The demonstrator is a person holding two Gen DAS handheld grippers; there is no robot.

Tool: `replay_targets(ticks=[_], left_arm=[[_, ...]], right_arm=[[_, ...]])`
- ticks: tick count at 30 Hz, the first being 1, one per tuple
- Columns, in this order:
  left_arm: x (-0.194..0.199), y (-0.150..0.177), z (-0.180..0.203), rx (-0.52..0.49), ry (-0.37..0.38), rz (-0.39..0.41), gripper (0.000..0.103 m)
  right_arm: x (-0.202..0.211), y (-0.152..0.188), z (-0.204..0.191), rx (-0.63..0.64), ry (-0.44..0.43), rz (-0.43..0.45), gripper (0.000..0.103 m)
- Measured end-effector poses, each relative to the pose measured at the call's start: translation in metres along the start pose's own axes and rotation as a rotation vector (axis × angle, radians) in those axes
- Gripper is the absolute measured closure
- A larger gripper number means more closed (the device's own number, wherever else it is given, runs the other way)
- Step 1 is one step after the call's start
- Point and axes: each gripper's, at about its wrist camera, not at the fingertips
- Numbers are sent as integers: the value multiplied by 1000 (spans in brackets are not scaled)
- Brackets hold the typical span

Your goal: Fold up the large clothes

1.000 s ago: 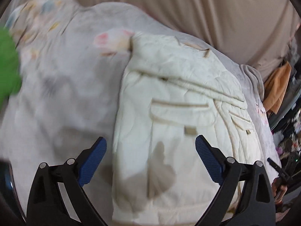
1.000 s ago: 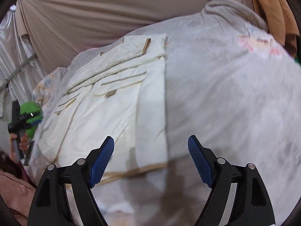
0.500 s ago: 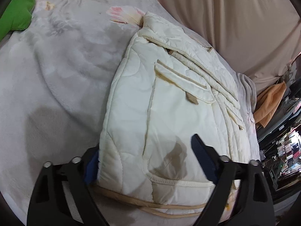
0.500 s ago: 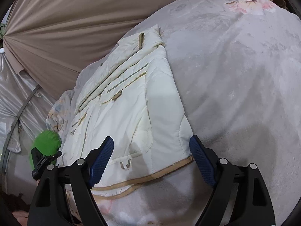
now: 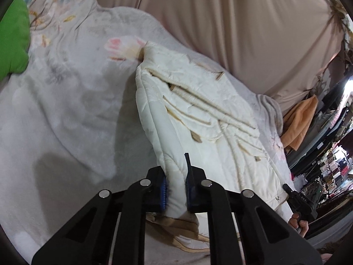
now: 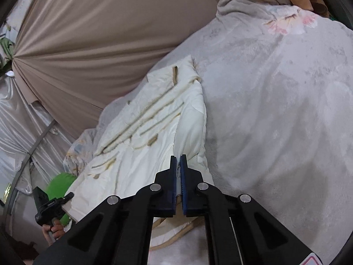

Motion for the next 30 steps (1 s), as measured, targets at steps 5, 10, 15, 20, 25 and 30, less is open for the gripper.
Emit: replay_targets(ticks=[5, 10, 15, 20, 25, 30], left_arm=[[51, -12, 27, -27, 97, 112, 94], [112, -25, 53, -81, 190, 244, 94], [112, -42, 58, -111, 186, 266, 93], [72, -35, 35, -36, 129, 143, 93], [75, -32, 23, -17, 113, 143, 93], [71, -28, 26, -29, 133, 128, 93]], right_arm=[[48, -13, -32, 71, -104, 168, 99], [115, -31, -65, 150, -203, 387, 102], [140, -60, -78, 221, -116, 470, 102], [73, -61, -42, 167, -82, 46, 92], [16, -16, -11, 236, 98, -436, 68], [25, 19, 5, 248, -5, -633, 61]])
Point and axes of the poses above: each gripper's, at about its wrist camera, not at the fingertips, and x roughly against the way its jaws point, z to its right, y to its underside, and after that the axes turned 2 degrees about z, right-handed
